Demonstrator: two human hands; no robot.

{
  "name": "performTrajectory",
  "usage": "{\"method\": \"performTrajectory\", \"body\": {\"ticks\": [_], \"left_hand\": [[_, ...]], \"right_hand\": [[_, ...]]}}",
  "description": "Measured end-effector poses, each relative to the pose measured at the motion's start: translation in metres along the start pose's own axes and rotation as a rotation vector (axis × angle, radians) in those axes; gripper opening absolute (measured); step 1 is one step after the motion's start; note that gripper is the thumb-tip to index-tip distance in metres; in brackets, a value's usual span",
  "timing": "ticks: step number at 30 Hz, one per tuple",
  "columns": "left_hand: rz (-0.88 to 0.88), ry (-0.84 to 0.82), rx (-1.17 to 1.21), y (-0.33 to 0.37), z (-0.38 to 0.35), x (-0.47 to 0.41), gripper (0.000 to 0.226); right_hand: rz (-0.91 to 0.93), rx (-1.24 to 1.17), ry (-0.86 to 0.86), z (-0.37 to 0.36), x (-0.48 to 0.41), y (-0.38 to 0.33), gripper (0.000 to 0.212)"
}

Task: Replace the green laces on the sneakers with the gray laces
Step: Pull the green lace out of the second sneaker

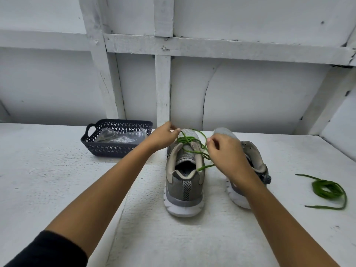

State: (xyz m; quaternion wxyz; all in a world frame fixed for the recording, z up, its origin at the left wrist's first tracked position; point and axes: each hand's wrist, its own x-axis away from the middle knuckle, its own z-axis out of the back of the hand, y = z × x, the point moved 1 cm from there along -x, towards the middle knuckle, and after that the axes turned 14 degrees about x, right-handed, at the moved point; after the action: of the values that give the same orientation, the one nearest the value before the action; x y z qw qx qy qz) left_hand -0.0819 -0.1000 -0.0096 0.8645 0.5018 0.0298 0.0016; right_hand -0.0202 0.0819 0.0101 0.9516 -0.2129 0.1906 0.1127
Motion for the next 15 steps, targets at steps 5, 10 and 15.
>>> {"method": "performTrajectory", "body": {"ticks": [5,10,15], "left_hand": [[0.051,0.033,0.096,-0.018,-0.004,0.012,0.036],[0.034,0.062,0.311,-0.018,-0.011,0.019,0.017],[0.062,0.101,0.351,-0.017,-0.017,0.014,0.020]], "right_hand": [[-0.008,0.256,-0.295,0.004,0.009,0.009,0.045],[0.029,0.226,-0.318,-0.007,0.015,0.004,0.041],[-0.036,-0.057,-0.322,-0.025,0.008,-0.006,0.041]]}}
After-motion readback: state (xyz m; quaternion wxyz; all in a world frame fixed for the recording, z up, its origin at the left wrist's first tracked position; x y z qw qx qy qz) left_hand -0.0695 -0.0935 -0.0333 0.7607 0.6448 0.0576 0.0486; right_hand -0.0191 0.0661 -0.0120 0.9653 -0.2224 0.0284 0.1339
